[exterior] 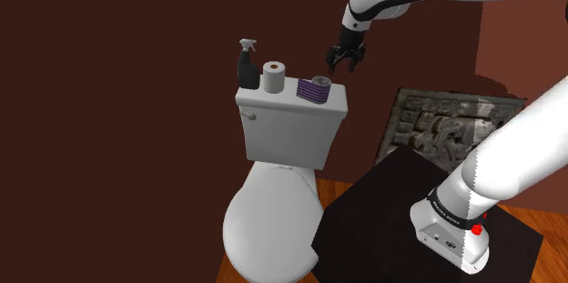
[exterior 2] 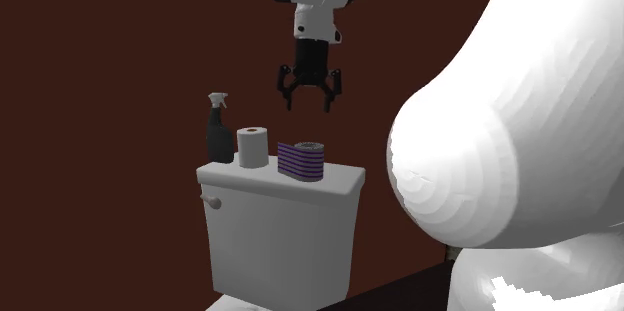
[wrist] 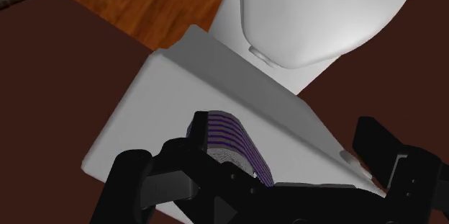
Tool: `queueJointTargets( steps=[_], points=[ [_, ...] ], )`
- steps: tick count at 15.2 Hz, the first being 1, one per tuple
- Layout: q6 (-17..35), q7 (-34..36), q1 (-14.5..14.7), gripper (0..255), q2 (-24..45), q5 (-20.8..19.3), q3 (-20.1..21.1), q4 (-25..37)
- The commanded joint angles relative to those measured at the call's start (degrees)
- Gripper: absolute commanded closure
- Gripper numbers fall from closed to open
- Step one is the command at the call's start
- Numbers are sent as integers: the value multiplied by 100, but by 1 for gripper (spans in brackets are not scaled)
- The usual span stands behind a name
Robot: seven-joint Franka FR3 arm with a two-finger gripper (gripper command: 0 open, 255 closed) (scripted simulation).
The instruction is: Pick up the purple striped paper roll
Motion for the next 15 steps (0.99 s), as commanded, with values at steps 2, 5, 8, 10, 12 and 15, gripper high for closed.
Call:
queueJointTargets(
  steps=[2,5,8,10,12,15],
  points=[
    [184,83,-48,0,689,-29,-40,489],
    [279,172,-90,0,1354,-49,-84,1040],
    [311,256,-133,0,2023,-60,-133,1659],
    [296,311,-165,0,2475,-61,-167,2113],
    [251,365,-200,0,2936,-57,-201,2605],
    [264,399,-228,0,3297,-49,-223,2944]
  ],
)
